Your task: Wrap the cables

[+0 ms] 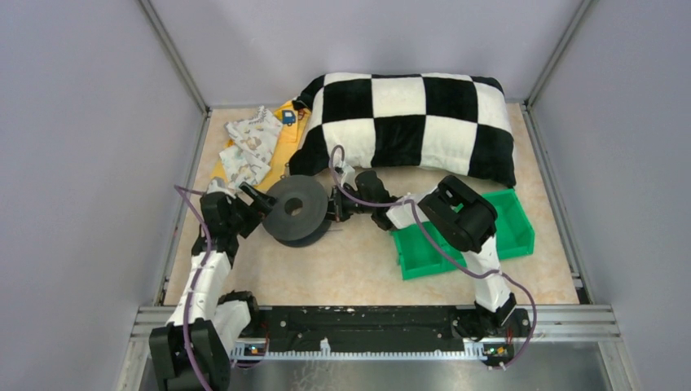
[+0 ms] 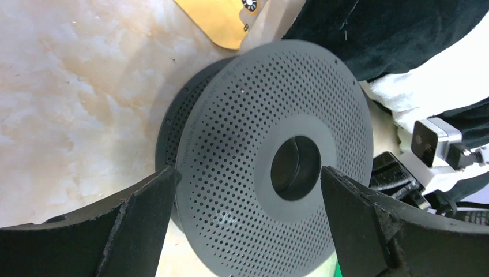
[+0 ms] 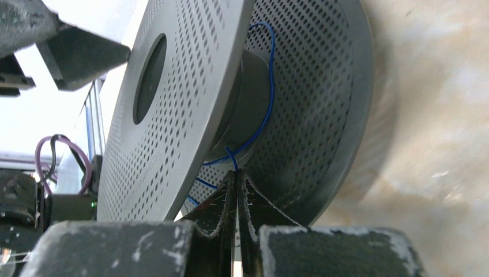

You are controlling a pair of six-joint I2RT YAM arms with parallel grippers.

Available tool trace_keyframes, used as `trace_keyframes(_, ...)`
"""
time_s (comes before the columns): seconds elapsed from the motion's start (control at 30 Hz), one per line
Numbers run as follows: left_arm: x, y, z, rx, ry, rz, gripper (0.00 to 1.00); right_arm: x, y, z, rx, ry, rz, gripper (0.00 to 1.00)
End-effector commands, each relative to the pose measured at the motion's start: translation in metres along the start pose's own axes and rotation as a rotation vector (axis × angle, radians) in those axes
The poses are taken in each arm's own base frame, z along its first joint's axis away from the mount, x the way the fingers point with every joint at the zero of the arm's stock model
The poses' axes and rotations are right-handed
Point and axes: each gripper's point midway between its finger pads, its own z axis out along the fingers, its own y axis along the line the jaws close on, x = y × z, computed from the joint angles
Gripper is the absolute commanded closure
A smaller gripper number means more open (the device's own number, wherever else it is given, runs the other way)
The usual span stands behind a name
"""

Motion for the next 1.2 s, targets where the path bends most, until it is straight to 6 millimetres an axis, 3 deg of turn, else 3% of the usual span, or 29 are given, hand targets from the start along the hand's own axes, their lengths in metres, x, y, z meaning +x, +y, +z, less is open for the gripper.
trace_keyframes(0.0, 0.027, -0.02, 0.001, 0.096, 0.145, -0.093, 0.01, -0.021, 0.023, 0.016, -0.111, -0.027, -0.069, 1.0)
trace_keyframes(0.2, 0.026, -0.02, -0.003, 0.1, 0.121, -0.091, 0.02, -0.018, 0.027, 0.003, -0.1, -0.04, -0.077, 1.0)
trace_keyframes(0.3, 0.029, -0.018, -0.003, 0.098, 0.125, -0.101, 0.02, -0.012, 0.026, -0.003, -0.093, -0.043, -0.06, 0.88)
trace_keyframes(0.67, 0.019, -0.026, -0.008, 0.11, 0.094, -0.078, 0.02, -0.015, 0.026, -0.007, -0.076, -0.067, -0.061, 0.76)
trace_keyframes(0.8, 0.007, -0.036, -0.012, 0.121, 0.071, -0.044, 0.01, -0.021, 0.033, -0.015, -0.076, -0.086, -0.066, 0.74)
trace_keyframes(1.0, -0.025, -0.055, -0.028, 0.109, -0.011, 0.056, 0.02, -0.029, 0.048, -0.038, -0.055, -0.099, -0.076, 0.56)
trace_keyframes(1.17, -0.063, -0.078, -0.05, 0.099, -0.118, 0.207, 0.02, -0.044, 0.052, -0.074, 0.055, -0.095, -0.126, 0.44)
